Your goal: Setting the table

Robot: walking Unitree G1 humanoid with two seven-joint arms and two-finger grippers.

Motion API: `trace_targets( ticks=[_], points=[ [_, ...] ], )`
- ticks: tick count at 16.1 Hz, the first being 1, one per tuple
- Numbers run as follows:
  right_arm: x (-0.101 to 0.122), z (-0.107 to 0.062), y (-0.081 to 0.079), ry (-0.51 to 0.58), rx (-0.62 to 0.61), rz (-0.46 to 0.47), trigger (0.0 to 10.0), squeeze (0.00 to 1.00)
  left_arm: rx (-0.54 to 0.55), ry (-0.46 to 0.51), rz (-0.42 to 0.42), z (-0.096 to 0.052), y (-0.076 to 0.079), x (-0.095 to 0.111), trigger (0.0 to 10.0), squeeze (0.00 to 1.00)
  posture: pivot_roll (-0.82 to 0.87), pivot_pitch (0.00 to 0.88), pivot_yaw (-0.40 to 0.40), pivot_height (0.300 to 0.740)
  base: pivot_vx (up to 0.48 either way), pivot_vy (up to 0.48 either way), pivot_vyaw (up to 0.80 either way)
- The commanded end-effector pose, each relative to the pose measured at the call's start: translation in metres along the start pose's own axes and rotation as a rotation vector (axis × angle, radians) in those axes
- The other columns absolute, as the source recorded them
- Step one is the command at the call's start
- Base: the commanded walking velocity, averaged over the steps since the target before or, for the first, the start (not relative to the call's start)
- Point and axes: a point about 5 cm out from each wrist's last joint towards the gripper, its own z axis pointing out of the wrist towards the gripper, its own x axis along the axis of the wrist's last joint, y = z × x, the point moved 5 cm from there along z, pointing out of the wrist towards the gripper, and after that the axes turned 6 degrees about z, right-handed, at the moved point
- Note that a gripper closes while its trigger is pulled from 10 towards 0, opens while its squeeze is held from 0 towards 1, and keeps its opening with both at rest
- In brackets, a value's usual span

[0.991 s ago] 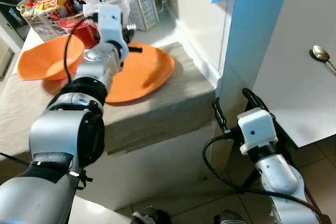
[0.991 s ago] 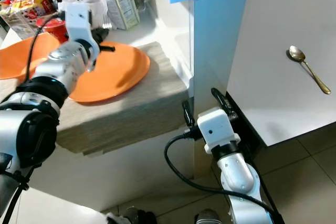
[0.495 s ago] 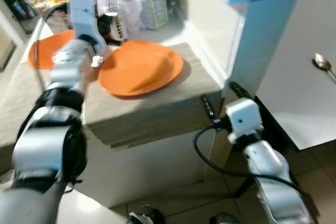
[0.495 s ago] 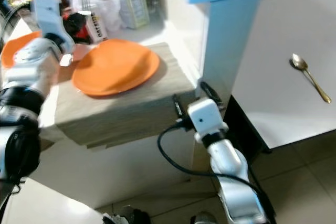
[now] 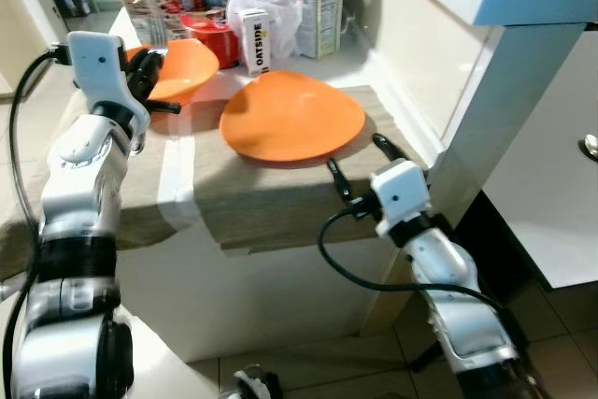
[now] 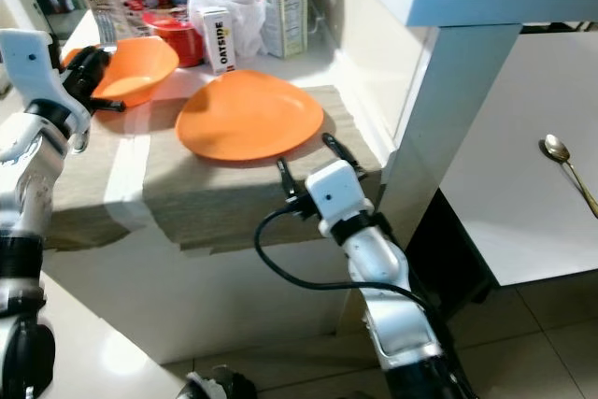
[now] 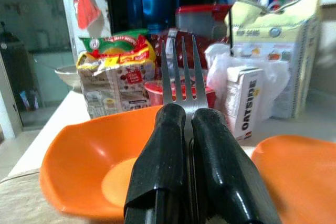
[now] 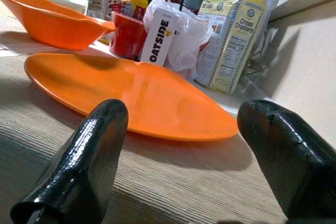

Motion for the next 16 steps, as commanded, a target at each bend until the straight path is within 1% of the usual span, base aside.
trace_targets(
  ticks=[1, 2, 3, 4, 5, 6, 7, 8, 10, 13, 15, 16],
  points=[
    [0.004, 0.003, 0.003, 0.026, -0.003, 0.009, 10.0, 0.00, -0.010, 0.001, -0.006, -0.006, 0.009, 0.004, 0.0, 0.00, -0.01, 0.000, 0.045, 0.708, 0.000, 0.000, 0.00],
    [0.005, 0.004, 0.004, 0.030, -0.010, 0.011, 10.0, 0.00, -0.017, -0.009, -0.014, -0.012, 0.013, 0.002, 0.0, 0.00, -0.02, 0.000, 0.051, 0.708, 0.000, 0.000, 0.00],
    [0.004, 0.003, 0.005, 0.032, -0.022, 0.015, 10.0, 0.00, -0.036, -0.025, -0.024, -0.024, 0.025, 0.000, 0.0, 0.00, -0.02, 0.000, 0.060, 0.708, 0.000, 0.000, 0.00],
    [0.003, 0.002, 0.005, 0.031, -0.024, 0.016, 10.0, 0.00, -0.046, -0.030, -0.013, -0.028, 0.030, -0.001, 0.0, 0.00, -0.02, 0.000, 0.063, 0.708, 0.000, 0.000, 0.00],
    [0.001, 0.001, 0.006, 0.026, -0.035, 0.021, 10.0, 0.00, -0.053, -0.040, -0.016, -0.036, 0.036, -0.005, 0.0, 0.00, -0.03, 0.000, 0.070, 0.708, 0.000, 0.000, 0.00],
    [0.000, 0.000, 0.008, 0.023, -0.046, 0.025, 10.0, 0.00, -0.038, -0.055, -0.027, -0.046, 0.038, -0.010, 0.0, 0.00, -0.03, 0.000, 0.076, 0.708, 0.000, 0.000, 0.00],
    [-0.001, 0.000, 0.008, 0.021, -0.050, 0.028, 10.0, 0.00, -0.026, -0.067, -0.037, -0.051, 0.039, -0.013, 0.0, 0.00, -0.03, 0.000, 0.076, 0.708, 0.000, 0.000, 0.00],
    [-0.003, 0.000, 0.008, 0.017, -0.052, 0.033, 10.0, 0.00, 0.010, -0.084, -0.050, -0.058, 0.040, -0.020, 0.0, 0.00, -0.03, 0.000, 0.076, 0.708, 0.000, 0.000, 0.00],
    [-0.007, 0.001, 0.007, 0.003, -0.056, 0.058, 10.0, 0.00, 0.046, -0.078, -0.067, -0.064, 0.051, -0.021, 0.0, 0.00, -0.02, 0.000, 0.073, 0.708, 0.000, 0.000, 0.00],
    [-0.009, 0.000, 0.008, -0.004, -0.056, 0.058, 10.0, 0.00, 0.049, -0.087, -0.072, -0.072, 0.059, -0.022, 0.0, 0.00, -0.03, 0.000, 0.069, 0.708, 0.000, 0.000, 0.00],
    [-0.010, -0.001, 0.008, -0.009, -0.056, 0.058, 10.0, 0.00, 0.062, -0.086, -0.086, -0.072, 0.059, -0.022, 0.0, 0.00, -0.03, 0.000, 0.068, 0.708, 0.000, 0.000, 0.00],
    [-0.011, -0.001, 0.007, -0.011, -0.055, 0.059, 10.0, 0.00, 0.074, -0.078, -0.086, -0.071, 0.057, -0.020, 0.0, 0.00, -0.03, 0.000, 0.066, 0.708, 0.000, 0.000, 0.00]
  ],
)
